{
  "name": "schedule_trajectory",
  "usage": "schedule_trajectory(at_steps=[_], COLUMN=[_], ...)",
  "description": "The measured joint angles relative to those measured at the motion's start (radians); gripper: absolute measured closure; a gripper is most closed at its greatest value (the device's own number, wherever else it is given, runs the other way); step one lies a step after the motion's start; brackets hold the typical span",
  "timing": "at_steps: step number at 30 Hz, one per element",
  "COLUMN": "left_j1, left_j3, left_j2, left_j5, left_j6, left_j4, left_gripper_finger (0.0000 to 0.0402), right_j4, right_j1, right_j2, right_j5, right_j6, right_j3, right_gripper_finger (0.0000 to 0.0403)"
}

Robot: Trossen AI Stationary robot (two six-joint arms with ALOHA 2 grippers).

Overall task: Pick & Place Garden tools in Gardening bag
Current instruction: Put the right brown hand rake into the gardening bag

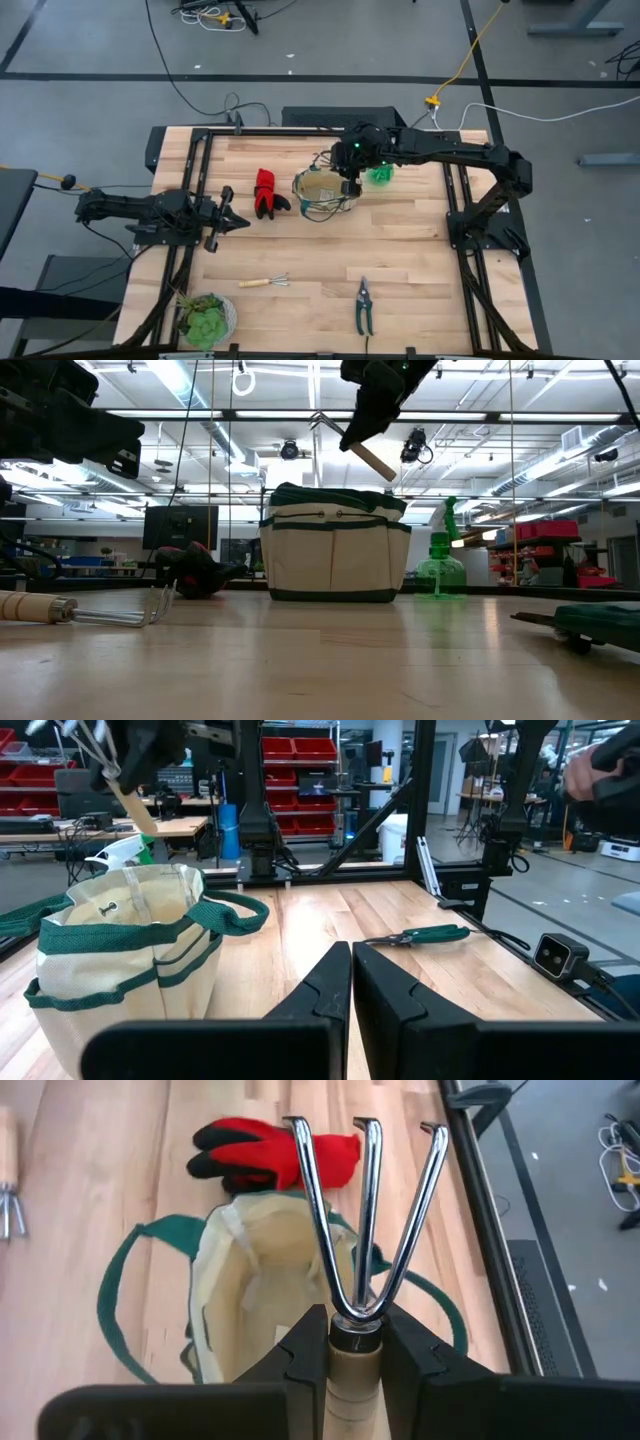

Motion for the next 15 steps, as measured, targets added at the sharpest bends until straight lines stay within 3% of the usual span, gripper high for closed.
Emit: schedule_trajectory(at_steps=[15], left_j1=[0.0], left_j3=[0.0], left_j2=[0.0], left_j5=[0.0], left_j6=[0.0], left_j4=[0.0], left_gripper_finger=[0.0381], right_j4=[0.007], right_j1=[0.0], right_j2=[-0.002], right_j5=[0.002], right_j6=[-0.001], right_j3=[0.0], right_gripper_finger=[0.0346])
